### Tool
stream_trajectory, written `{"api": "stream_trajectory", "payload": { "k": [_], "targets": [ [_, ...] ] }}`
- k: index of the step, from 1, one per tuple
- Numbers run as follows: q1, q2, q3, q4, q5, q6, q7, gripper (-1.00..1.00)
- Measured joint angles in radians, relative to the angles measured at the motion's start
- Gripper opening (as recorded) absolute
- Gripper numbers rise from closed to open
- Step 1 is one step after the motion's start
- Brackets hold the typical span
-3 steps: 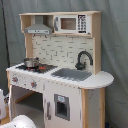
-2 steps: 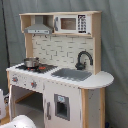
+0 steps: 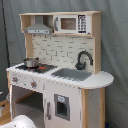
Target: Play with the kitchen
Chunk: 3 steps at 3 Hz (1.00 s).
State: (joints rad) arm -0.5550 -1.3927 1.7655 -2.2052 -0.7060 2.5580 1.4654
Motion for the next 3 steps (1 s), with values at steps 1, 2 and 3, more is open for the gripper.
{"api": "stream_trajectory", "payload": {
  "k": [1, 2, 3],
  "targets": [
    [0.0, 0.0, -0.006, 0.069, 0.0, -0.042, -0.093, 1.0],
    [0.0, 0.0, -0.023, 0.123, 0.0, -0.079, -0.196, 1.0],
    [0.0, 0.0, -0.051, 0.167, 0.0, -0.106, -0.305, 1.0]
  ]
}}
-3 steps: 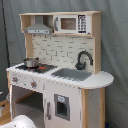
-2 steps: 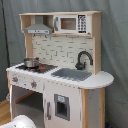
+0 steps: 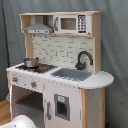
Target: Play with the kitchen
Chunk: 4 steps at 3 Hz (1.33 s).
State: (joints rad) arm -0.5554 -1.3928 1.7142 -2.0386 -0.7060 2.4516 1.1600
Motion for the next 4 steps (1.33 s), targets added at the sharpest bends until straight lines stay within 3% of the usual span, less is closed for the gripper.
{"api": "stream_trajectory", "payload": {
  "k": [4],
  "targets": [
    [0.001, 0.027, -0.144, 0.067, 0.0, -0.002, -0.437, 1.0]
  ]
}}
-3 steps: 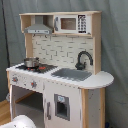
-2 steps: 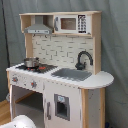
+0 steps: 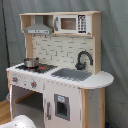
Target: Play with the kitchen
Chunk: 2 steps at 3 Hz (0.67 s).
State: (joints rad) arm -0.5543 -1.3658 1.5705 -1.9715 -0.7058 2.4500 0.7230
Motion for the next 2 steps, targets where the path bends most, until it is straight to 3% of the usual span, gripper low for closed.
{"api": "stream_trajectory", "payload": {
  "k": [2],
  "targets": [
    [0.013, 0.058, -0.055, -0.006, 0.007, -0.003, -0.212, 1.0]
  ]
}}
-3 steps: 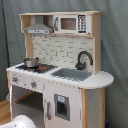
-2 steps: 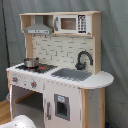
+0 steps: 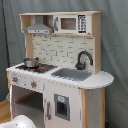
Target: Play with the kitchen
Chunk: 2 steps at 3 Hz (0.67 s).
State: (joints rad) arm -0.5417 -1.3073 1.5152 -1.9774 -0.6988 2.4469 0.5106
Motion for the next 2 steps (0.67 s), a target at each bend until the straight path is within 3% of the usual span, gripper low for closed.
{"api": "stream_trajectory", "payload": {
  "k": [2],
  "targets": [
    [0.017, 0.077, -0.055, -0.014, 0.014, -0.017, -0.191, 1.0]
  ]
}}
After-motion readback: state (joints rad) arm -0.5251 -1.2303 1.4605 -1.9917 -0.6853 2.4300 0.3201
